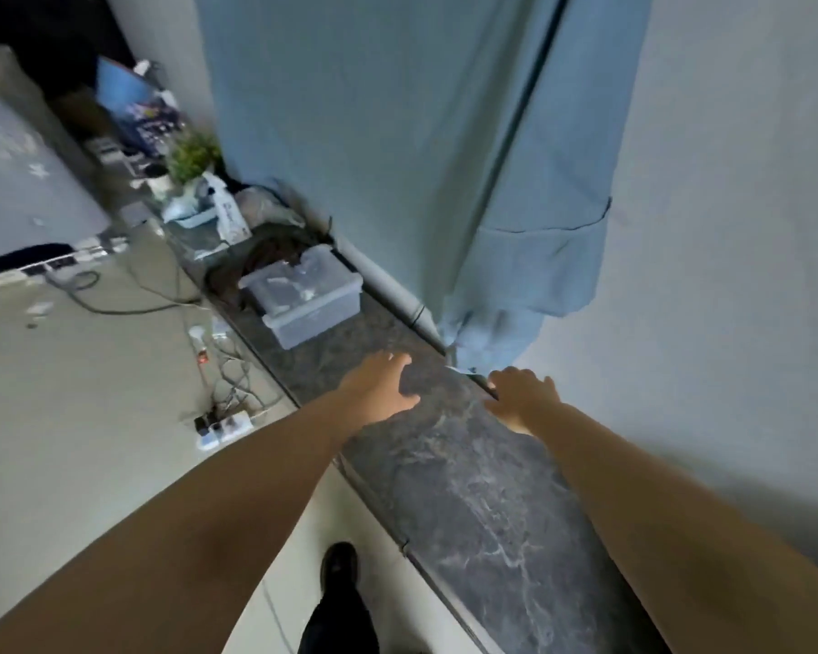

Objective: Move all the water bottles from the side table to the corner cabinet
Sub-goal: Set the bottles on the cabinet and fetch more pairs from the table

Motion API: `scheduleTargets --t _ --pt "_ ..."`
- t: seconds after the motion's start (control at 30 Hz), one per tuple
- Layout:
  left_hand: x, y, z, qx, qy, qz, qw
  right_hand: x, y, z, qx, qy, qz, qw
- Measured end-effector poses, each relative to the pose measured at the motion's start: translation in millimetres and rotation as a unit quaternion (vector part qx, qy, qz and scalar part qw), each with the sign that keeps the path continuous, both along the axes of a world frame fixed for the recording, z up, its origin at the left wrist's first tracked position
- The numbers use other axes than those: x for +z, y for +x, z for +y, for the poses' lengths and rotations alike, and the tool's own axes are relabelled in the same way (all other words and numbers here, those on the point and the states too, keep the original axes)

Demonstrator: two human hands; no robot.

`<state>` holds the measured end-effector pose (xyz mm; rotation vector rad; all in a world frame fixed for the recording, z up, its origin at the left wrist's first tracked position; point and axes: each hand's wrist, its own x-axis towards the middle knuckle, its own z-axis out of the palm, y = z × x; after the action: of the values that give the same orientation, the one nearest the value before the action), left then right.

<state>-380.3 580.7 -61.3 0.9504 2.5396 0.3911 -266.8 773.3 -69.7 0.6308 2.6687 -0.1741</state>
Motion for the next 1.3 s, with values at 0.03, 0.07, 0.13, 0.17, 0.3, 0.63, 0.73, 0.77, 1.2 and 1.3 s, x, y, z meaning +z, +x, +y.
scheduleTargets --t 0.03,0.07,0.13,0.17,0.3,0.63,0.73,0.77,1.2,1.3 --pt "1 -2 -22 0.031 -0.006 -0.004 0.999 -1 -11 -15 0.026 -0.007 -0.002 1.0" --pt "2 -5 -51 0.069 -0.012 -0.01 0.997 -1 -25 -37 0.059 -0.016 0.0 0.998" --pt "4 -8 -97 0.128 -0.015 -0.019 0.992 3 -50 -74 0.116 -0.024 0.002 0.993" --pt "4 -8 -118 0.154 -0.014 -0.018 0.988 5 -60 -92 0.143 -0.027 0.002 0.989" --pt "10 -3 -204 0.263 0.022 -0.014 0.964 14 -94 -174 0.227 -0.052 0.019 0.972" --pt "11 1 -390 0.373 0.03 -0.012 0.927 18 -138 -359 0.314 -0.056 0.036 0.947" --pt "14 -2 -465 0.399 0.019 -0.007 0.917 17 -149 -429 0.344 -0.054 0.021 0.937" --pt "16 -3 -493 0.411 0.016 -0.002 0.912 17 -154 -457 0.353 -0.062 0.021 0.933" --pt "12 -9 -693 0.518 0.018 -0.013 0.855 28 -206 -697 0.484 -0.046 0.002 0.874" --pt "10 -21 -731 0.53 0.011 -0.024 0.848 27 -232 -734 0.491 -0.049 -0.011 0.87"
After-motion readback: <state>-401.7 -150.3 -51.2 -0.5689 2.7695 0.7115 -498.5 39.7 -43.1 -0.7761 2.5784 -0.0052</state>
